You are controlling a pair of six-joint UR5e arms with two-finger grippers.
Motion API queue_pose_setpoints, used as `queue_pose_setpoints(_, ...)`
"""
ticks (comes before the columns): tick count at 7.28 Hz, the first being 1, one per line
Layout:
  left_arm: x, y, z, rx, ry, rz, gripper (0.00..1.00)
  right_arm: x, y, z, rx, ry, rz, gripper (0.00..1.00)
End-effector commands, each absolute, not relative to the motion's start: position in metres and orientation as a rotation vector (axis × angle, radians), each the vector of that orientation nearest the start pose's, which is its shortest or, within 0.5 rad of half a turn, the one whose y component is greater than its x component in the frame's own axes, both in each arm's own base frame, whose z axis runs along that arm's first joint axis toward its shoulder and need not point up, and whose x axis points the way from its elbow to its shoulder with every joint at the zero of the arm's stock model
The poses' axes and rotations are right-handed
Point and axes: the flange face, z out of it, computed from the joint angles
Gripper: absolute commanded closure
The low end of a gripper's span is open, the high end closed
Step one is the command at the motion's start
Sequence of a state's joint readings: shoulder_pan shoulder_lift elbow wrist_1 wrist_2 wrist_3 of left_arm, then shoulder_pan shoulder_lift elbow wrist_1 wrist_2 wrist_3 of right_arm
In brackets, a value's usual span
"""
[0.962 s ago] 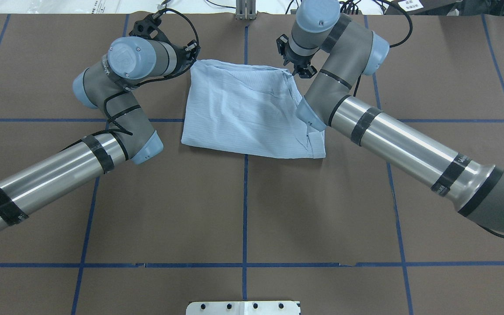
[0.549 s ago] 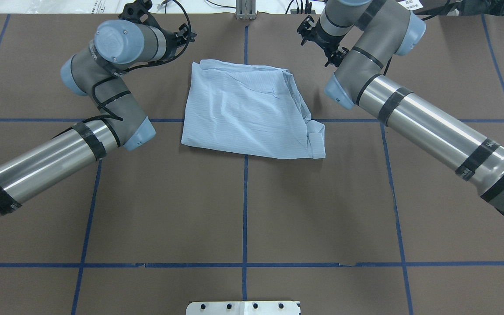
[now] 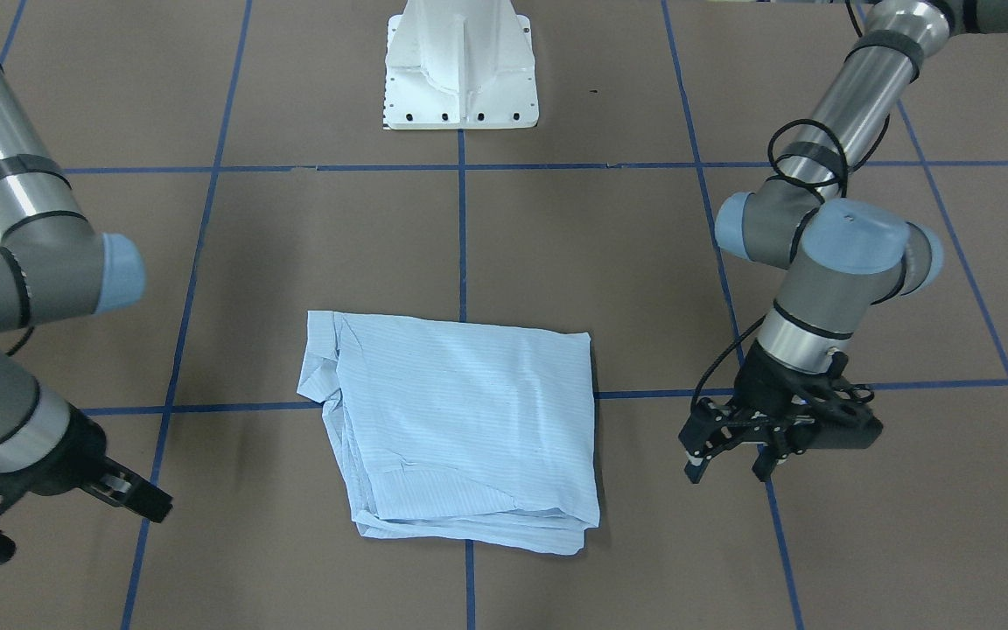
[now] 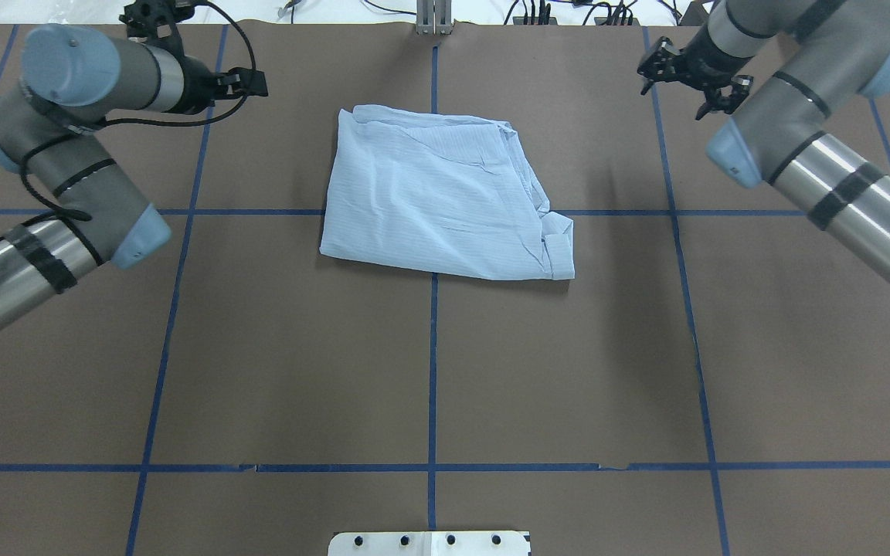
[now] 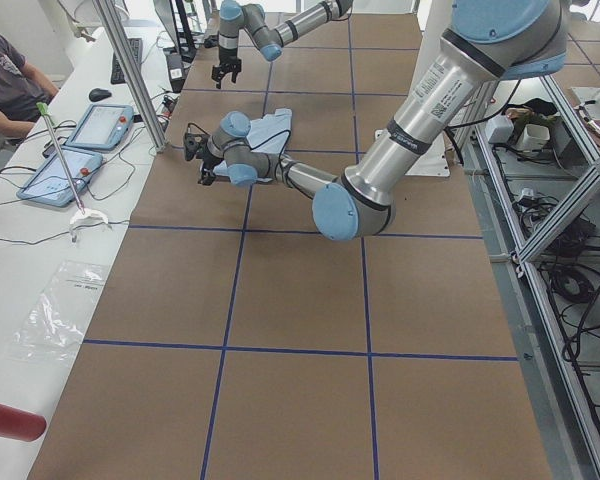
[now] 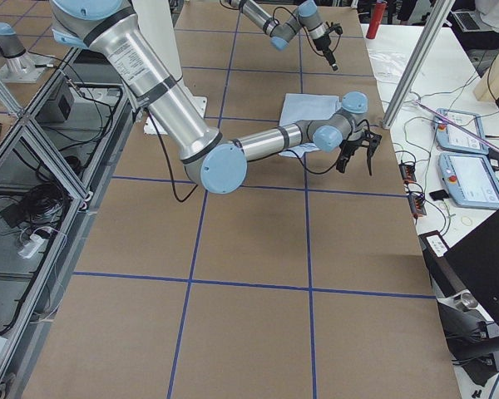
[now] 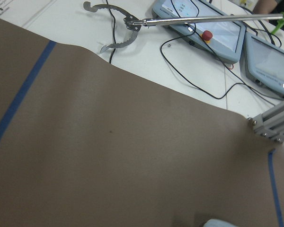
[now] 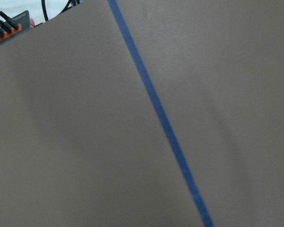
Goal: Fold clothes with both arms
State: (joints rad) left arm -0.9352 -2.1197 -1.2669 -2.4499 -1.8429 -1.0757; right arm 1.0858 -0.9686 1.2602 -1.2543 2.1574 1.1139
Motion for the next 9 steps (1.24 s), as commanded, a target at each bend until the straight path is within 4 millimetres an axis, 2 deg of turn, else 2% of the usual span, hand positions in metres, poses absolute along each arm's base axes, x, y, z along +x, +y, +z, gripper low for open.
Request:
queue_pose_setpoints(1, 0.244, -0.627, 0.439, 0.560, 0.975, -0.047, 0.00, -0.174, -0.651, 0.434, 0.039, -0.725, 0.220, 0.00)
queue_pose_setpoints(2, 0.199, -0.602, 0.469, 0.563, 0.962, 0.035, 0.00, -0.142, -0.616, 0.455, 0.044, -0.723, 0.176, 0.00)
queue_pose_setpoints(4, 0.113, -0.556, 0.515, 0.582, 0.938, 0.135, 0.00, -0.070, -0.581, 0.514, 0.007, -0.794, 0.132, 0.00)
queue_pose_setpoints(5, 0.079, -0.527, 0.539, 0.604, 0.895, 0.176, 0.00, -0.033, -0.567, 0.541, 0.037, -0.790, 0.074, 0.00)
queue_pose_setpoints(6, 0.063, -0.503, 0.555, 0.618, 0.858, 0.222, 0.00, -0.003, -0.556, 0.554, 0.057, -0.783, 0.063, 0.00)
queue_pose_setpoints(7, 0.055, -0.495, 0.564, 0.621, 0.842, 0.235, 0.00, 0.002, -0.546, 0.561, 0.063, -0.780, 0.040, 0.00)
queue_pose_setpoints(8, 0.051, -0.484, 0.576, 0.611, 0.829, 0.251, 0.00, 0.006, -0.545, 0.562, 0.064, -0.779, 0.045, 0.00)
queue_pose_setpoints(9, 0.048, -0.482, 0.567, 0.630, 0.830, 0.256, 0.00, 0.006, -0.544, 0.561, 0.070, -0.780, 0.041, 0.00)
